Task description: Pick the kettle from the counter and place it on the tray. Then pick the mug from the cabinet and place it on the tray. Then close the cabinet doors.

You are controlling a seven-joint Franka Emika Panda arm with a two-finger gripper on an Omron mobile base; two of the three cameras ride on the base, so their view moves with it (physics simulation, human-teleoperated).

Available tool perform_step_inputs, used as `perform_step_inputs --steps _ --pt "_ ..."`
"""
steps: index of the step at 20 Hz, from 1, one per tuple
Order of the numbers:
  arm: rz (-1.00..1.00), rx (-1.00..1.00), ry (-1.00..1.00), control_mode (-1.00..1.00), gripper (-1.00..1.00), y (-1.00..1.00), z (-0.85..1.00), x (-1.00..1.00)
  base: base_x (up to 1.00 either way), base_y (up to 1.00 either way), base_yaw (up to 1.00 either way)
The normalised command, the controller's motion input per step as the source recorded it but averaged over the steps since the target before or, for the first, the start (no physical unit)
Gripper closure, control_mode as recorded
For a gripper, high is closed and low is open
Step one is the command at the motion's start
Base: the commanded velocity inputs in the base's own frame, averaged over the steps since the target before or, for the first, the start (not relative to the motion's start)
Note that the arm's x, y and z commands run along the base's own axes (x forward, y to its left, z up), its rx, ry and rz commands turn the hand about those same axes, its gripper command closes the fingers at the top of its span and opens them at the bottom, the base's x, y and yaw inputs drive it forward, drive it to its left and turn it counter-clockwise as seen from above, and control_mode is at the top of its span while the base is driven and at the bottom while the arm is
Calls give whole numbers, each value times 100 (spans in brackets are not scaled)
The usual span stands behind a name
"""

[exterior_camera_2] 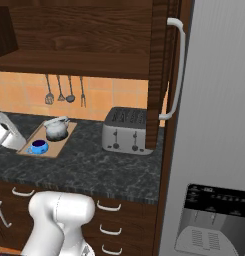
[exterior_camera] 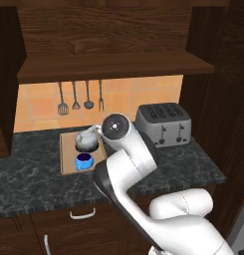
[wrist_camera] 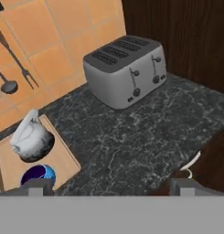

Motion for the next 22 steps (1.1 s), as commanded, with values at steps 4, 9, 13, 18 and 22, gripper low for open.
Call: perform_step_inputs --steps 4,9,13,18,22 --pt "-36 3 -18 -100 -100 -36 40 -56 0 0 0" --pt "-34 11 -11 -100 -100 -41 49 -55 0 0 0" --pt "-35 6 -12 -100 -100 -37 34 -48 0 0 0" --pt "-18 0 -14 -100 -100 -23 25 -46 0 0 0" --pt "-8 0 -10 -100 -100 -19 25 -37 0 0 0"
